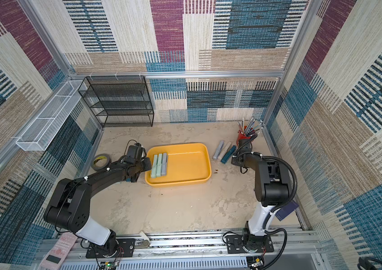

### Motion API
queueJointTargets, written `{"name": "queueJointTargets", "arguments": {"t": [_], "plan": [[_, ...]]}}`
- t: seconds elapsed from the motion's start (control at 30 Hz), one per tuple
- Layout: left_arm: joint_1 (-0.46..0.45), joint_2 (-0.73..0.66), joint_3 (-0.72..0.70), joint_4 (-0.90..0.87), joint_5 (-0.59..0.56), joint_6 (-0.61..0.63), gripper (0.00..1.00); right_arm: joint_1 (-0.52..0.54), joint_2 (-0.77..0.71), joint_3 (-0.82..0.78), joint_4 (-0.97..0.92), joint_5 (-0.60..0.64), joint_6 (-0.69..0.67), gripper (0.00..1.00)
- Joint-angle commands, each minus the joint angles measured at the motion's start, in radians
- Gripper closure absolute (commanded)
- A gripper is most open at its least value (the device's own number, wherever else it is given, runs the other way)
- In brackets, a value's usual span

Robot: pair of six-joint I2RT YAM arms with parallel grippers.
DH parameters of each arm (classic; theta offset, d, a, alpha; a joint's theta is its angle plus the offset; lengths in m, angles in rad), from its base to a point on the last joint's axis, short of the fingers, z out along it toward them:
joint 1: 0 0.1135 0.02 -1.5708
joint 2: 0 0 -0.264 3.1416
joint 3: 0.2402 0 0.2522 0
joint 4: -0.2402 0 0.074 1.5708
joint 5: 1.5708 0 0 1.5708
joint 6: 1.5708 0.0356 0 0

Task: Put the pruning pliers into the storage box
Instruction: Pick up the pruning pliers from the center of the board, then place the pruning pliers in the storage box.

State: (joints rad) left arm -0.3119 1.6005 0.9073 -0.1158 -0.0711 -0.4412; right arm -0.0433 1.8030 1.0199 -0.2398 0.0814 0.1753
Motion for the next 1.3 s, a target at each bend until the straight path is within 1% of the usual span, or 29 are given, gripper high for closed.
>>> {"name": "queueJointTargets", "arguments": {"t": [0.0,0.13,0.33,0.47,0.57,0.67,0.8,0.87,1.03,1.13,1.27], "plan": [[0.0,0.007,0.004,-0.049,0.016,0.02,0.9,0.0,-0.013,-0.001,0.028,-0.001,-0.005,0.7],[0.001,0.003,0.003,-0.054,0.014,0.022,0.9,0.0,-0.052,-0.01,0.005,-0.028,0.0,0.76],[0.001,0.003,0.005,-0.055,0.008,0.002,0.89,0.006,-0.159,-0.09,0.001,-0.061,0.033,0.77],[0.001,0.001,0.005,-0.059,0.007,-0.018,0.89,0.035,-0.245,-0.122,-0.014,-0.063,0.045,0.77],[0.001,0.003,0.01,-0.068,0.002,-0.038,0.89,0.088,-0.293,-0.104,-0.049,-0.041,0.054,0.77],[0.0,0.004,0.01,-0.067,0.004,-0.066,0.89,0.183,-0.316,-0.06,-0.068,-0.011,0.08,0.77],[-0.002,0.012,0.027,-0.075,-0.001,-0.102,0.89,0.316,-0.303,0.009,-0.06,0.011,0.134,0.76],[-0.004,0.007,0.02,-0.069,-0.005,-0.126,0.89,0.374,-0.278,0.036,-0.049,0.0,0.163,0.76],[-0.009,-0.017,0.01,-0.079,-0.035,-0.137,0.89,0.534,-0.158,0.119,-0.02,-0.025,0.211,0.75],[-0.012,-0.03,0.001,-0.069,-0.039,-0.145,0.89,0.59,-0.081,0.146,0.015,-0.069,0.242,0.75],[-0.016,-0.031,-0.009,-0.051,-0.031,-0.153,0.89,0.666,0.002,0.197,0.046,-0.083,0.264,0.75]]}}
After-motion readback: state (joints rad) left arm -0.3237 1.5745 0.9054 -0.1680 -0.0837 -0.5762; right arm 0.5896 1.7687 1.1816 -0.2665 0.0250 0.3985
